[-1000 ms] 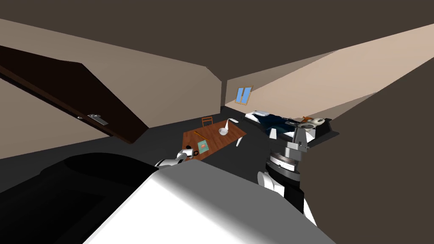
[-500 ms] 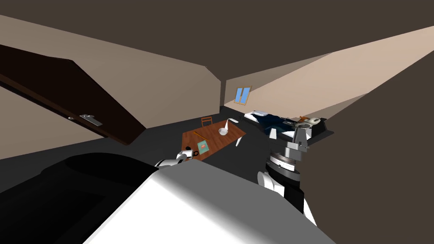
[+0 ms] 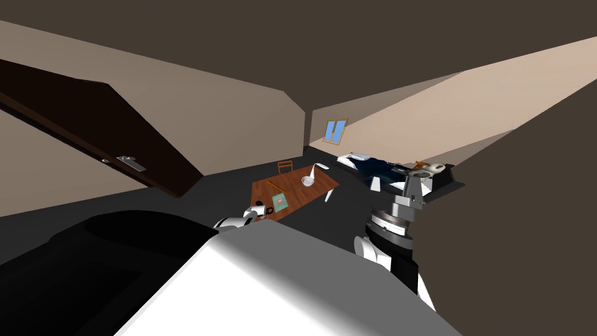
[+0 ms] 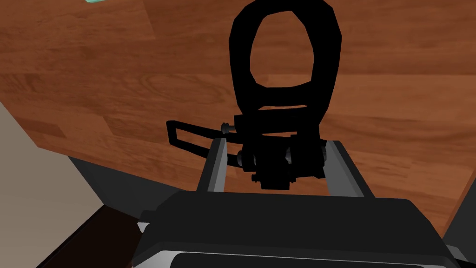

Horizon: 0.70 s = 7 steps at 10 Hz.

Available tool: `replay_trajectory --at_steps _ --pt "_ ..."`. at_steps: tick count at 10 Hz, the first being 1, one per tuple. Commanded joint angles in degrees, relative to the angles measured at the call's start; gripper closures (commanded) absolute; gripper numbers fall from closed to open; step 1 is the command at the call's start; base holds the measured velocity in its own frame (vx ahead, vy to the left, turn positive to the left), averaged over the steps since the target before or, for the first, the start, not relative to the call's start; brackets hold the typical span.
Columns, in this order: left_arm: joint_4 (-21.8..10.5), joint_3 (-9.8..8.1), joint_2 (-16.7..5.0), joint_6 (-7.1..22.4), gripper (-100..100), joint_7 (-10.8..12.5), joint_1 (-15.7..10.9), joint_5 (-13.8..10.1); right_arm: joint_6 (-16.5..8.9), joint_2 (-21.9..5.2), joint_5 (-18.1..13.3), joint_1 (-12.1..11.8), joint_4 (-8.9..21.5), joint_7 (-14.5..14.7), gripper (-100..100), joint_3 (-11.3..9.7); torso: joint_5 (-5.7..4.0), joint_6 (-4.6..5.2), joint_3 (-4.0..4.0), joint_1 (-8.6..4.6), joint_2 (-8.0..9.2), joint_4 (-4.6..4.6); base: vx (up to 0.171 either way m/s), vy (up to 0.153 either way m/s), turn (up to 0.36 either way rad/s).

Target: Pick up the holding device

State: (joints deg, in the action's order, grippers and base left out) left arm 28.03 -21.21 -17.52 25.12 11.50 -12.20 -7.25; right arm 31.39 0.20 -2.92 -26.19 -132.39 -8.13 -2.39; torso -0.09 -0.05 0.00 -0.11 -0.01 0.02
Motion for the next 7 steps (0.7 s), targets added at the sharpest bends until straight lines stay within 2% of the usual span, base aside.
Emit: replay_trajectory --at_steps 1,2,5,6,7 --pt "2.9 0.15 0.4 1.8 100 -0.4 1.1 0.1 0.0 0.0 0.0 0.0 0.0 0.0 0 0.0 0.0 0.0 0.0 0.0 0.0 0.0 -0.001 -0.048 0.11" --pt "3.1 0.15 0.4 1.8 100 -0.4 1.1 0.1 0.0 0.0 0.0 0.0 0.0 0.0 0 0.0 0.0 0.01 0.01 -0.07 0.03 0.0 -0.004 -0.031 0.006" --pt "7.2 0.97 0.0 5.9 100 -3.5 0.8 -1.7 0.0 0.0 0.0 0.0 0.0 0.0 0 0.0 -0.03 -0.01 0.03 -0.12 0.04 0.01 -0.002 -0.051 0.157" --pt "7.0 0.8 0.2 5.3 100 -2.6 1.1 -1.1 0.0 0.0 0.0 0.0 0.0 0.0 0 0.0 -0.04 0.0 0.04 -0.16 0.05 0.02 -0.002 -0.03 0.035" --pt "7.1 0.82 0.1 5.5 0 -2.8 1.1 -1.2 0.0 0.0 0.0 0.0 0.0 0.0 0 0.0 0.0 0.03 0.03 -0.06 0.04 0.01 -0.001 -0.006 -0.005"
